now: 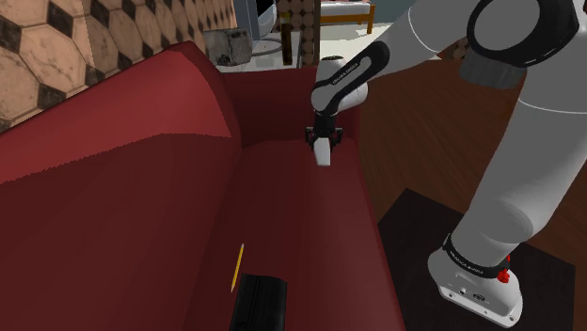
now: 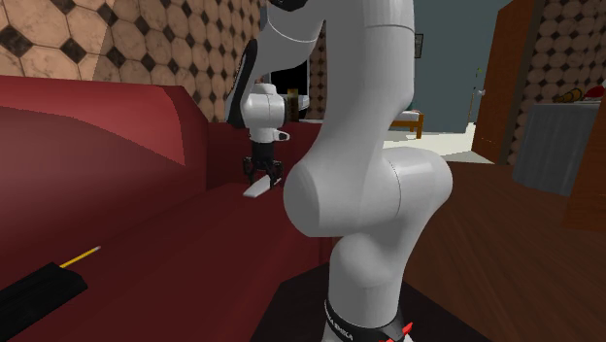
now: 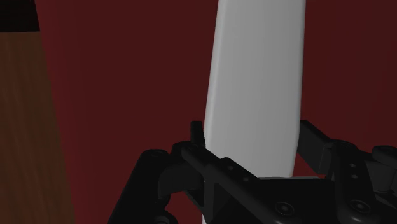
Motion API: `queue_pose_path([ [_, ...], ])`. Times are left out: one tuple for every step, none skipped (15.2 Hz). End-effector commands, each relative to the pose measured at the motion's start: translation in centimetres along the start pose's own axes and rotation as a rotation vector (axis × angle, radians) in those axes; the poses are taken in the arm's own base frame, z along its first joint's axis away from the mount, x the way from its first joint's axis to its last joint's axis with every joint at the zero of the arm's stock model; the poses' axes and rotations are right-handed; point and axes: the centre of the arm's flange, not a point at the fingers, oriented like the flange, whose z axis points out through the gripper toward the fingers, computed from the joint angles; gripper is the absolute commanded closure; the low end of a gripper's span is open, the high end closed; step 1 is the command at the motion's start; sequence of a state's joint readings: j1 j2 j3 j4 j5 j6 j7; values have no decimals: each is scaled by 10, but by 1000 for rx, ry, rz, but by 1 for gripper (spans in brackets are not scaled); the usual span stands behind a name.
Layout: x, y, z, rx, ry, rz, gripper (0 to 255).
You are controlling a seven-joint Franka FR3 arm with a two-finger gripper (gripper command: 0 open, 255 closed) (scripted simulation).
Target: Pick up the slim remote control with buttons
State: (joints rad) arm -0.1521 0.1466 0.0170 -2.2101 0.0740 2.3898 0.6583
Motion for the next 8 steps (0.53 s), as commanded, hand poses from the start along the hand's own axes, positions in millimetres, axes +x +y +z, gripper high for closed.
queue_pose_path([
  [0,0,-11,0,0,0,255],
  [0,-1,-17,0,0,0,255],
  [0,-1,-22,0,0,0,255],
  [0,-1,-27,0,0,0,255],
  [0,-2,-32,0,0,0,255],
  [0,-2,-38,0,0,0,255],
  [0,-2,-38,0,0,0,255],
  [0,-2,-38,0,0,0,255],
])
